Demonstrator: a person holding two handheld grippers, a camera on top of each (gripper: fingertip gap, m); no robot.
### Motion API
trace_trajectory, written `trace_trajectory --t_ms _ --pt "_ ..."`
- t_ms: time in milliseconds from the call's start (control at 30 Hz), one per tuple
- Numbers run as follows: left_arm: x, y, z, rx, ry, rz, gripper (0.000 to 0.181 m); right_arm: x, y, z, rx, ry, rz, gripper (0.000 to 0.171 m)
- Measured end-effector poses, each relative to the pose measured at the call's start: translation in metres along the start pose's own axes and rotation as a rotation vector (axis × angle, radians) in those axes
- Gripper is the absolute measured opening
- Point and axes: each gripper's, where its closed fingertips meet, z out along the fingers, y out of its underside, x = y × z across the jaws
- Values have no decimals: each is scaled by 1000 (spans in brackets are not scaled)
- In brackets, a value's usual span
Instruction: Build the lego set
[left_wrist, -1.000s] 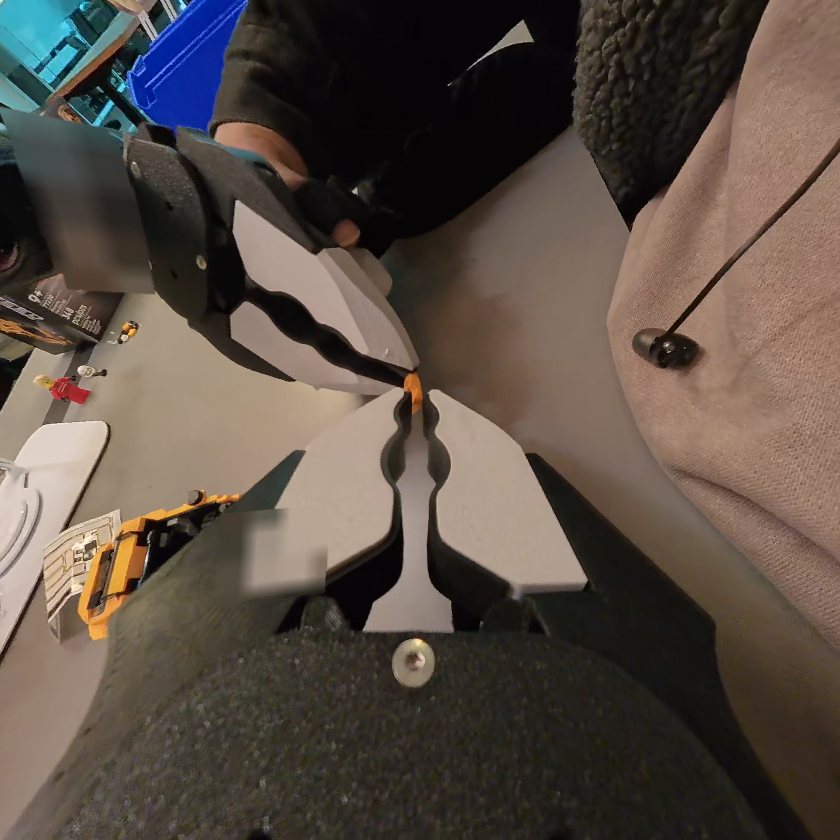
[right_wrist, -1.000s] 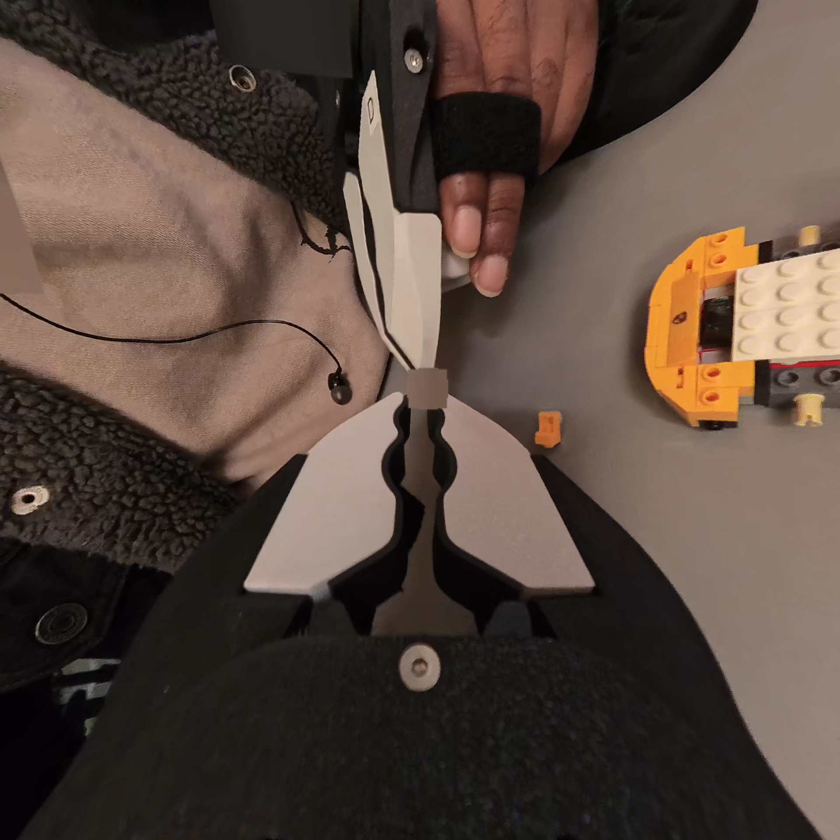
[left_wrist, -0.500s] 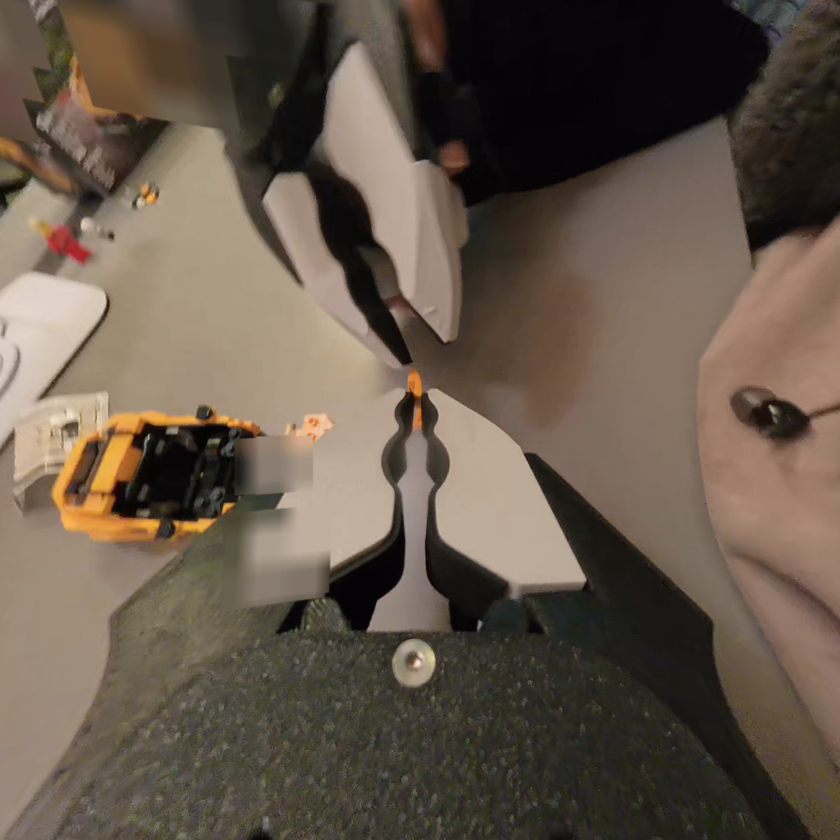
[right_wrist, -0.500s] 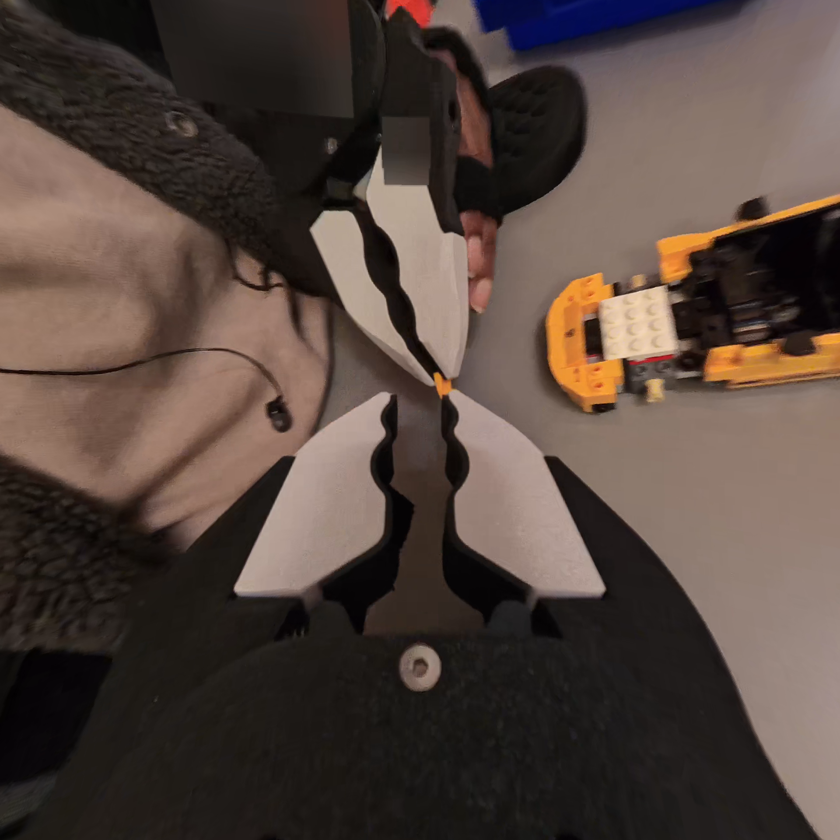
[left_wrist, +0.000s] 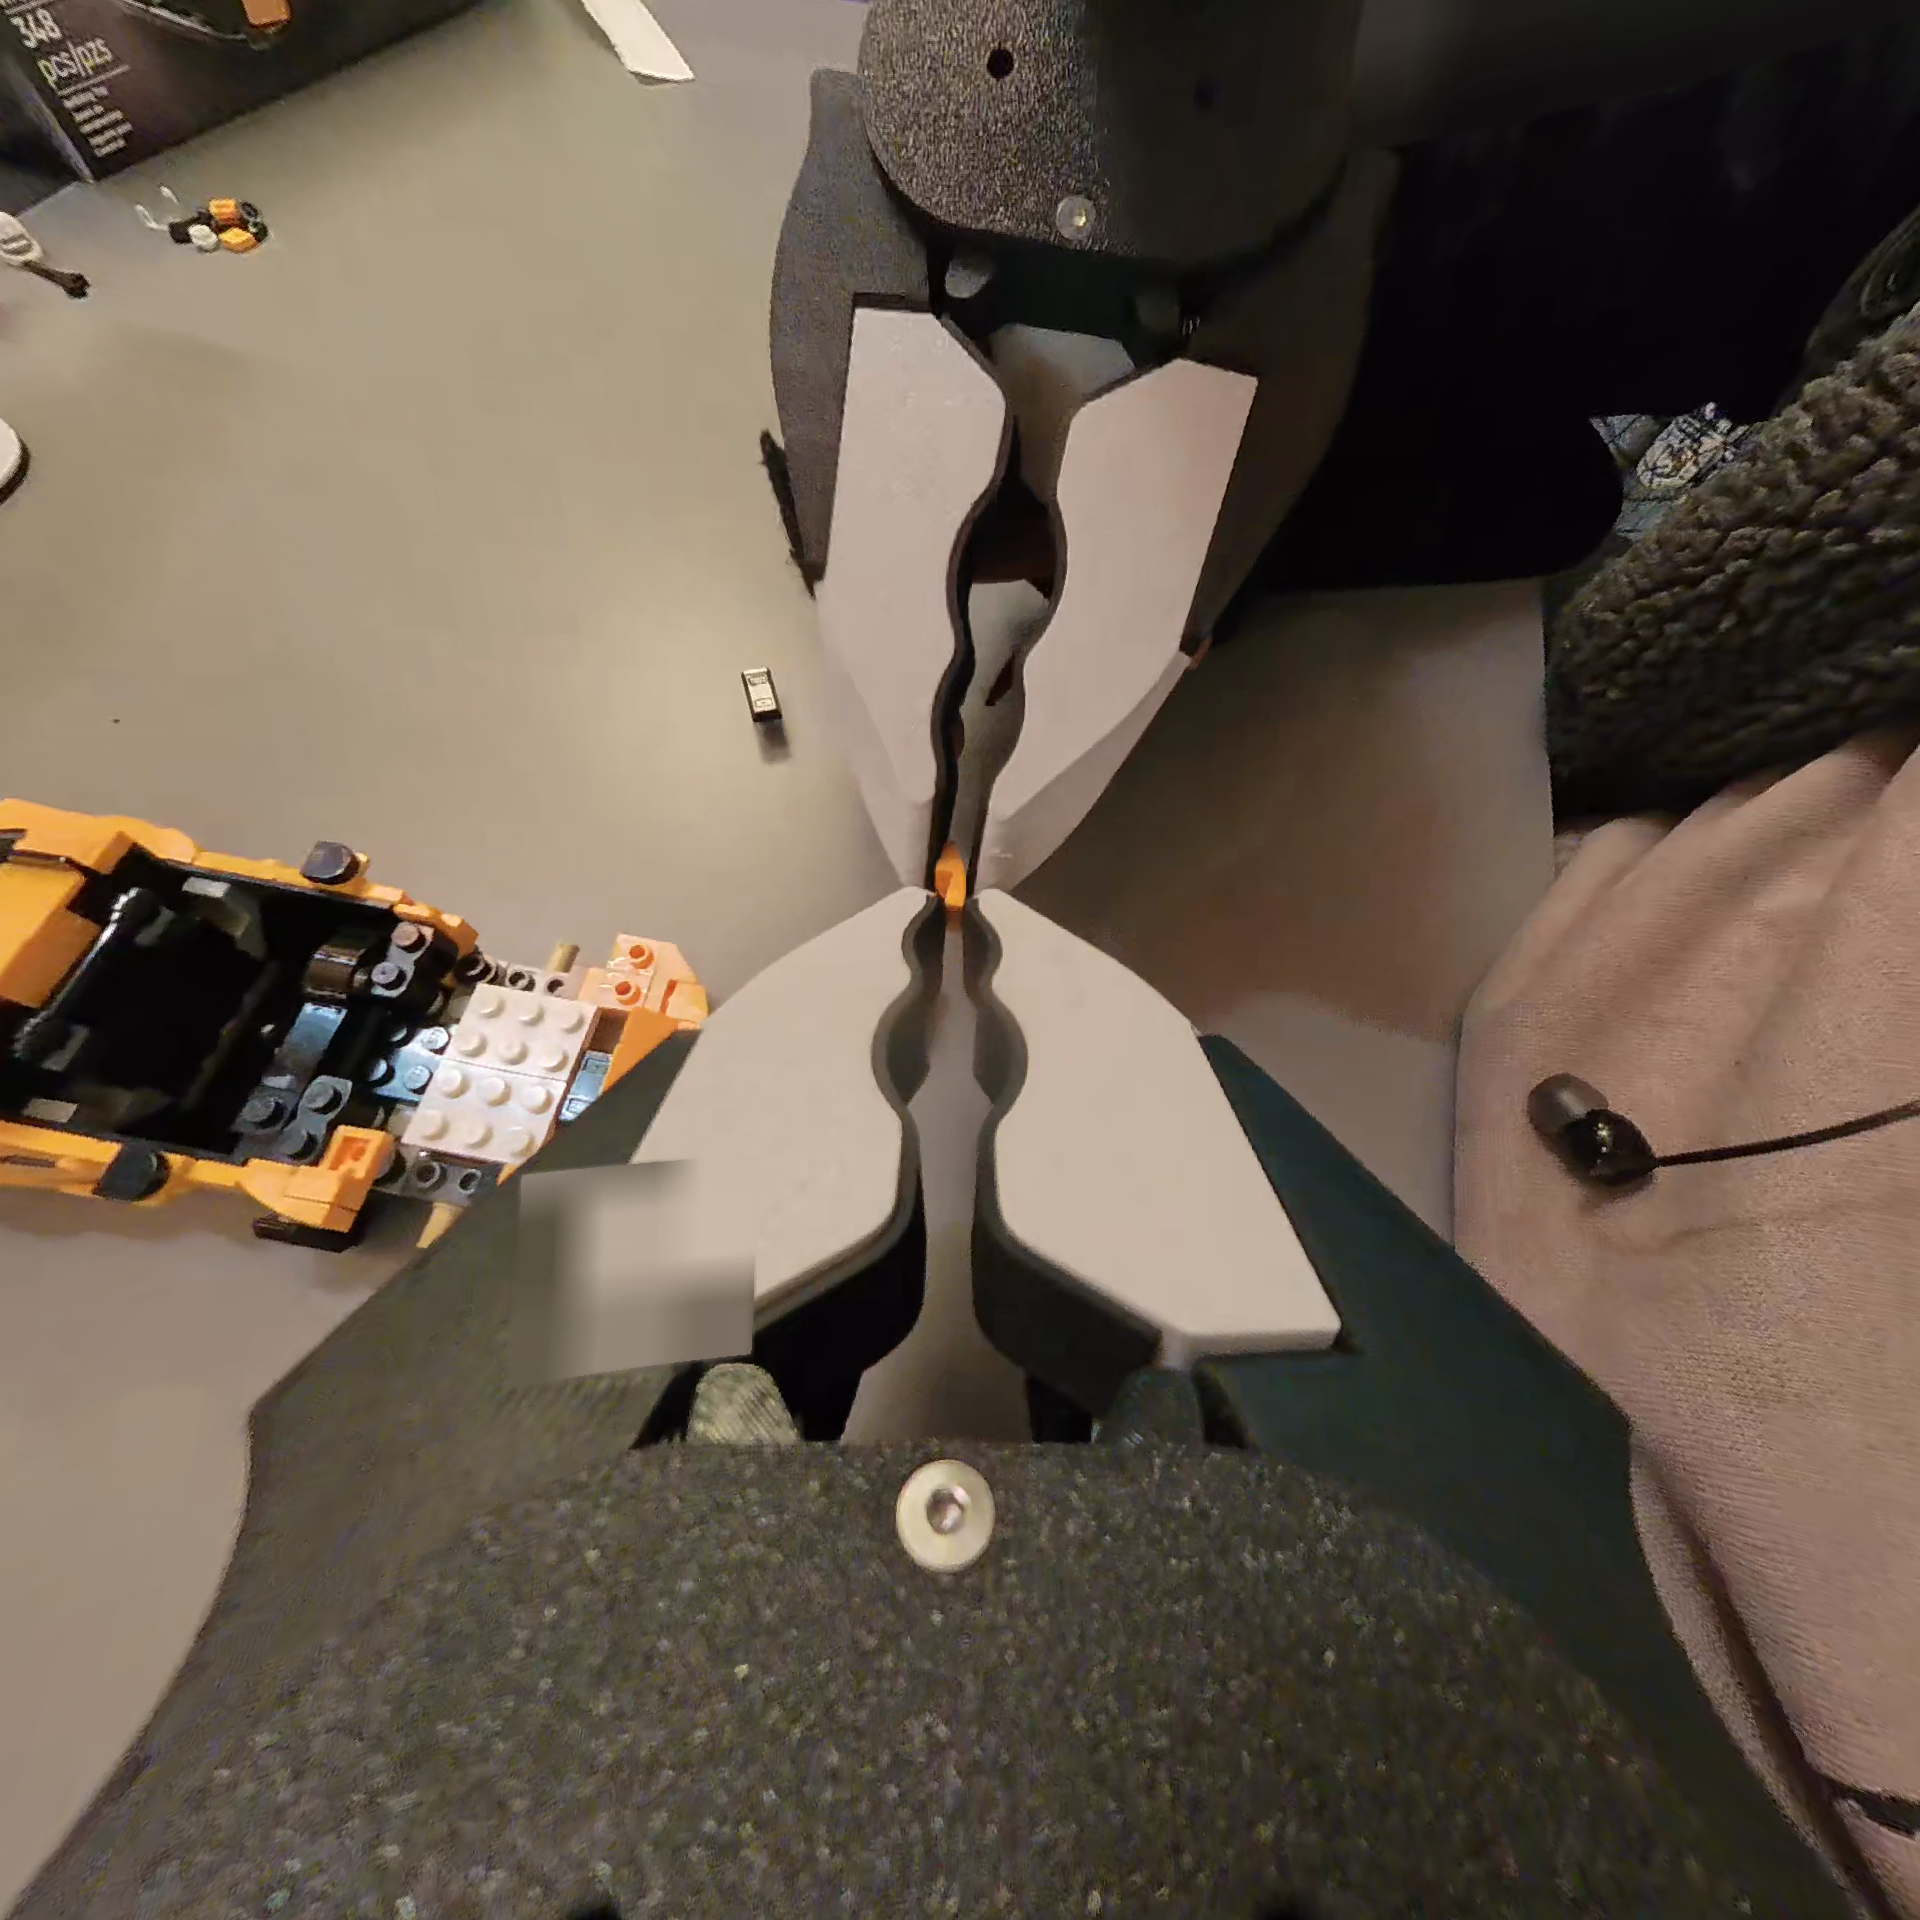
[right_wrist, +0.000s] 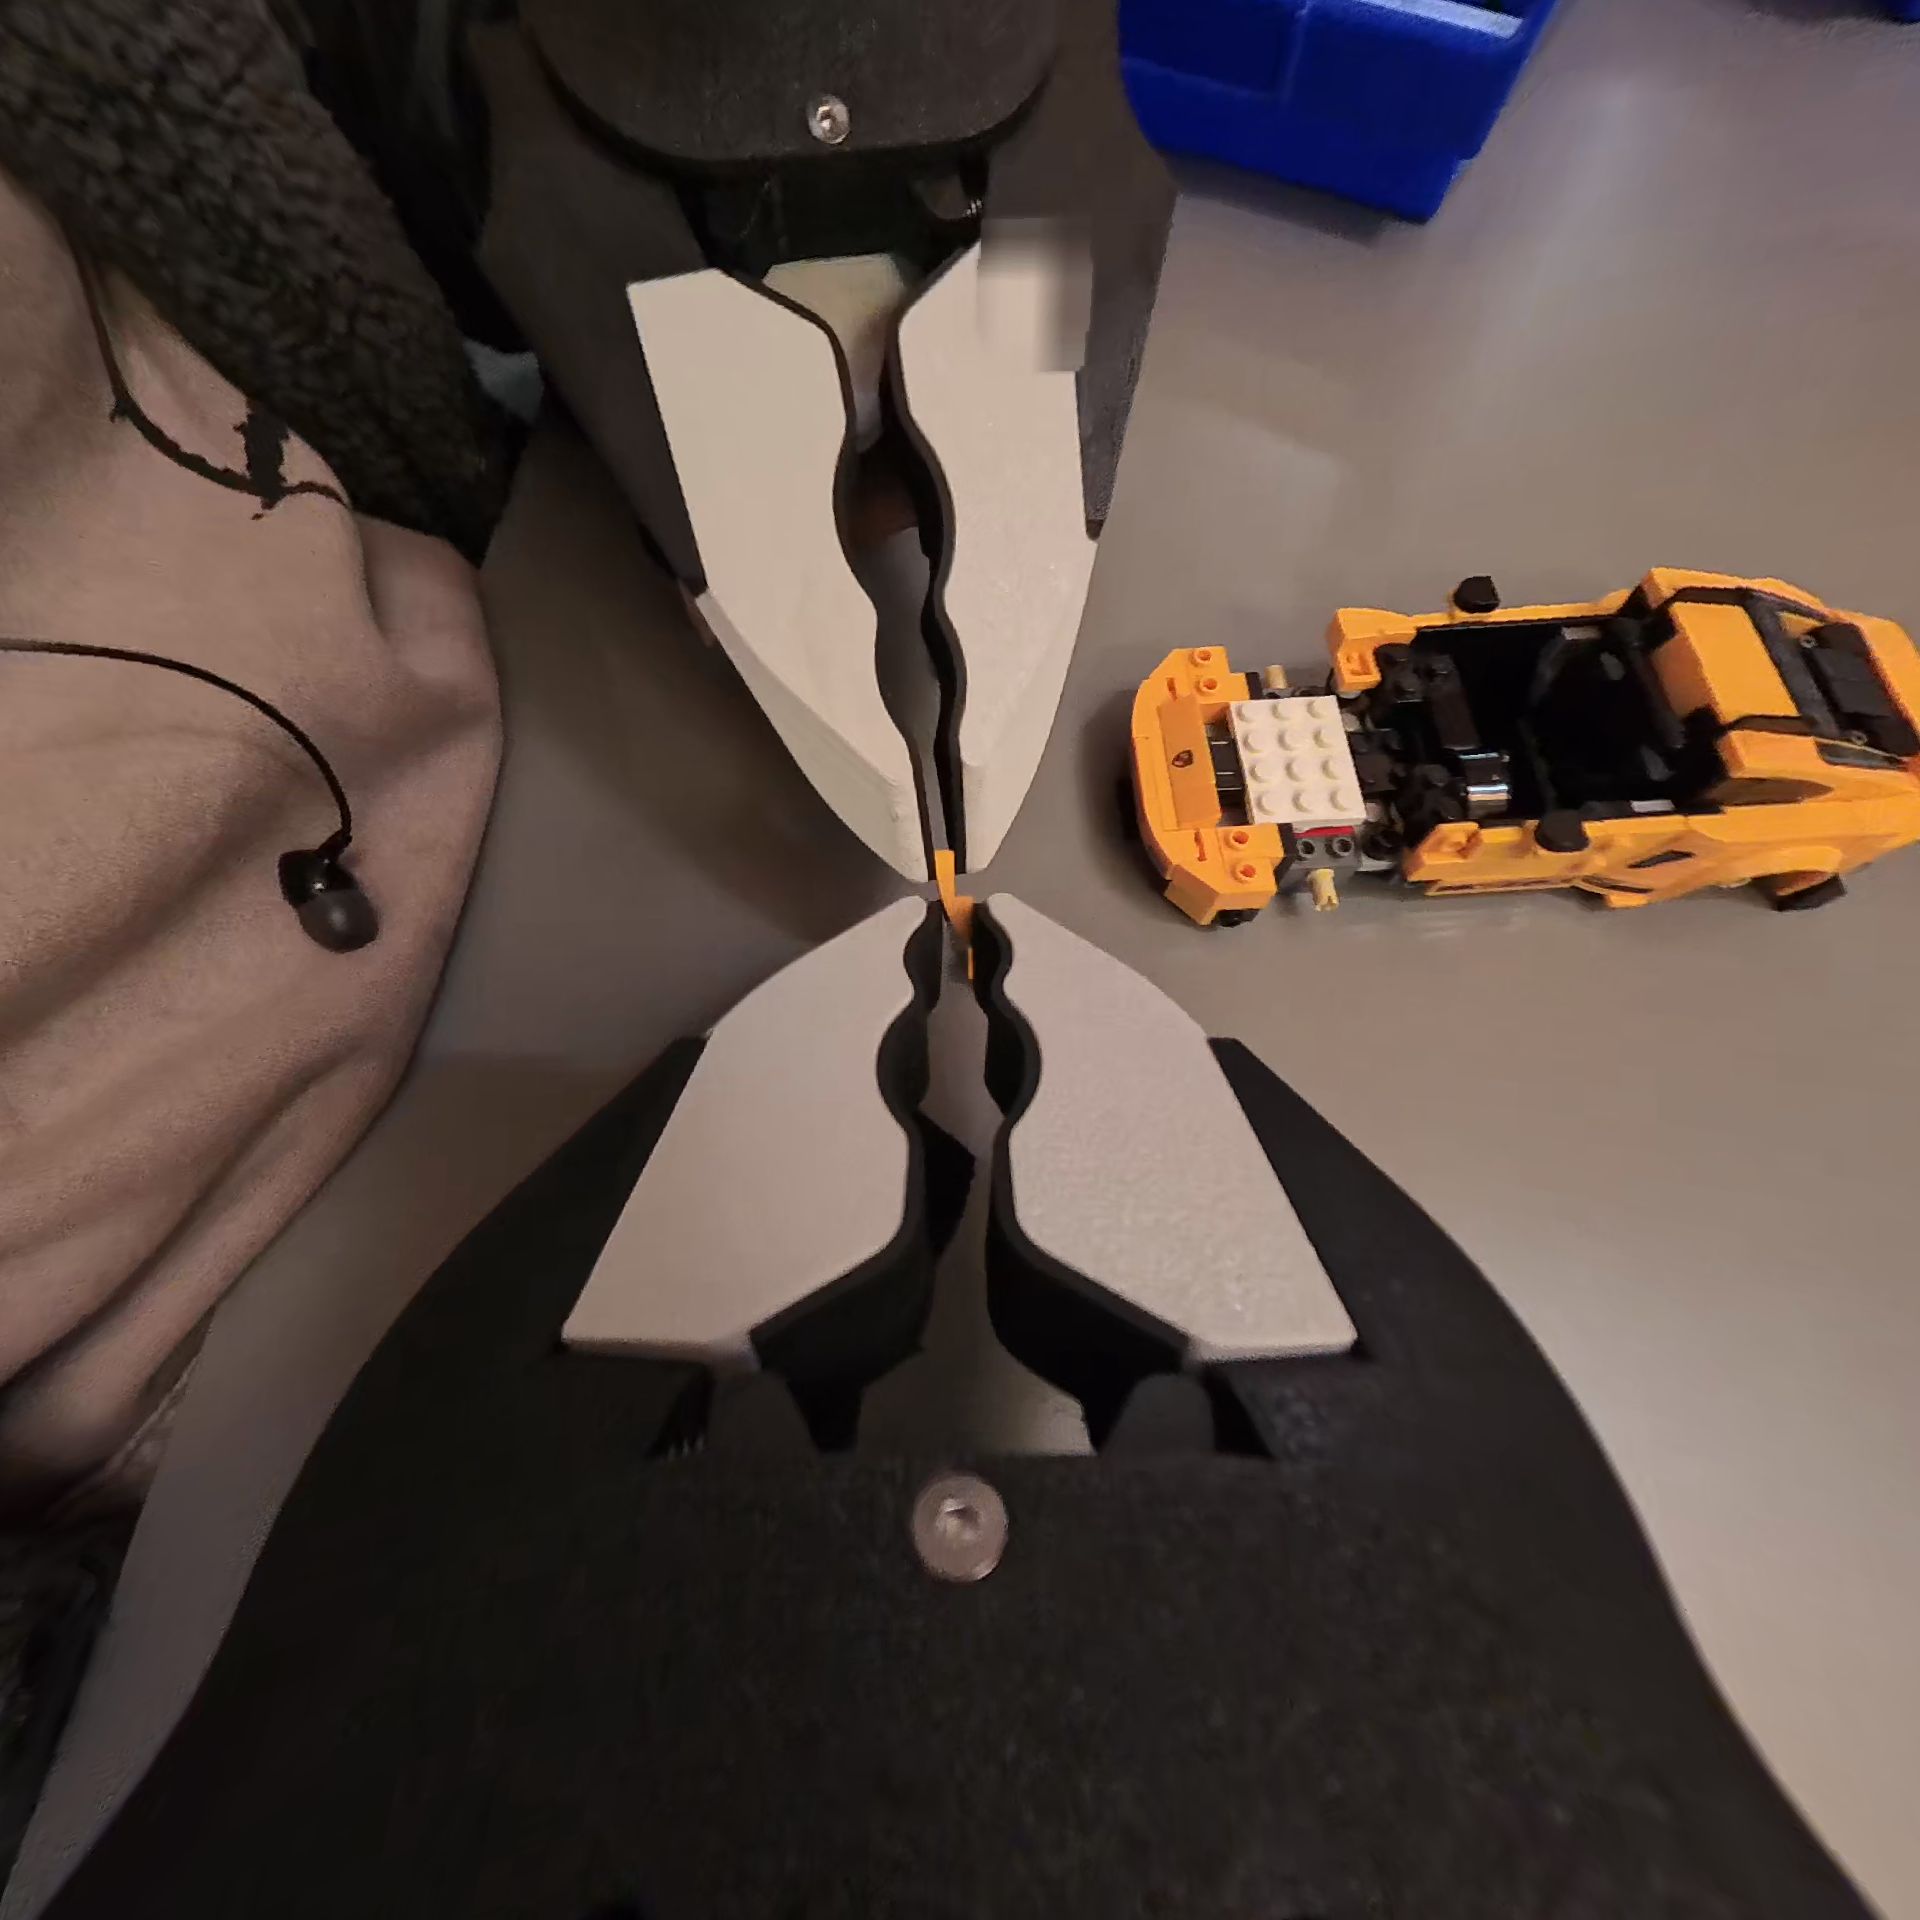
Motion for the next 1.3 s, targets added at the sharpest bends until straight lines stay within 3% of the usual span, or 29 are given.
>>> trace_trajectory --t_ms 200,433,767,967,1300 --pt "2 6 -1 -20 30 51 7 -2 9 -3 -74 -52 -68 4" --pt "-8 25 -4 -132 38 90 19 5 36 -4 -218 -100 -115 4" --pt "-8 43 8 -367 120 200 22 -5 40 0 -260 -164 -171 4" --pt "-2 39 17 -359 161 216 8 -7 39 3 -272 -193 -197 4" --pt "10 42 11 -296 270 262 8 -18 36 12 -296 -269 -363 4"
